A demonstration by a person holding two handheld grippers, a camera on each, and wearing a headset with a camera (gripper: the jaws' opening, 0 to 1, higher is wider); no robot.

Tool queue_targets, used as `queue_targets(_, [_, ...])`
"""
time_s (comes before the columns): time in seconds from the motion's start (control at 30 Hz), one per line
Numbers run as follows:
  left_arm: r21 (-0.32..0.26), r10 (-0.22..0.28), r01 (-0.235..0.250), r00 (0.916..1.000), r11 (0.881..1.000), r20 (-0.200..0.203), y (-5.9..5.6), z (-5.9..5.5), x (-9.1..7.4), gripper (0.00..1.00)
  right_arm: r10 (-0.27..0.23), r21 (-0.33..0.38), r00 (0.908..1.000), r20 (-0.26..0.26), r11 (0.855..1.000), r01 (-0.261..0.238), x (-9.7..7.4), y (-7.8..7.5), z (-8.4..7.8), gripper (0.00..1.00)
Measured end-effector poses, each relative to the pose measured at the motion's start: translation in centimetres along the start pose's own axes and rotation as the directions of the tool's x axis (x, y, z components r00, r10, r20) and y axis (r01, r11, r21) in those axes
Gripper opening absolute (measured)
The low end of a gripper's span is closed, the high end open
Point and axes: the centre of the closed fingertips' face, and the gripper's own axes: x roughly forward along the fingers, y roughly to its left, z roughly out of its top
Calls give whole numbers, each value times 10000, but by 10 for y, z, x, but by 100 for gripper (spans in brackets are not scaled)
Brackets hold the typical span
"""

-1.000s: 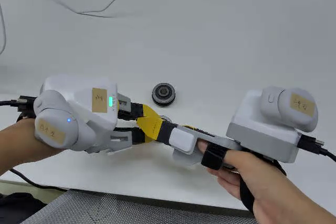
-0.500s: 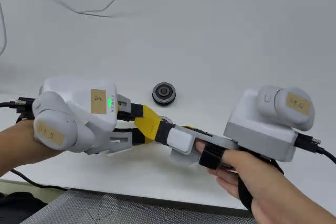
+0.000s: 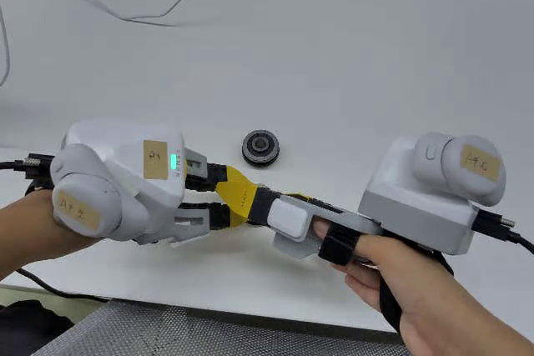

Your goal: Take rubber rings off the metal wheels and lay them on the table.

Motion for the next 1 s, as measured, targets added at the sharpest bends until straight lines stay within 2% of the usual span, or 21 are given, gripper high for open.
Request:
queue_targets(0.3, [-2,0,0,10000,10000,-1,0,0,0,12,37,-34,10000,-64,10000,-37,-1,2,-1,59])
queue_targets(0.57, [9,-23,23,10000,10000,-1,-1,2,0,12,140,22,9990,-435,9999,-139,-2,5,-6,60])
queue_targets(0.7, [-90,-60,60,10000,9999,-19,-1,2,-1,12,93,74,9991,-404,9999,-90,-2,2,-5,58])
queue_targets(0.83, [-68,-75,75,10000,9999,-56,-1,3,-1,12,249,334,9994,-231,9992,-241,-1,-1,-2,54])
queue_targets(1.0, [-68,-93,93,9999,9999,-67,-1,3,-2,12,298,-6,9996,-29,9996,-298,3,0,1,55])
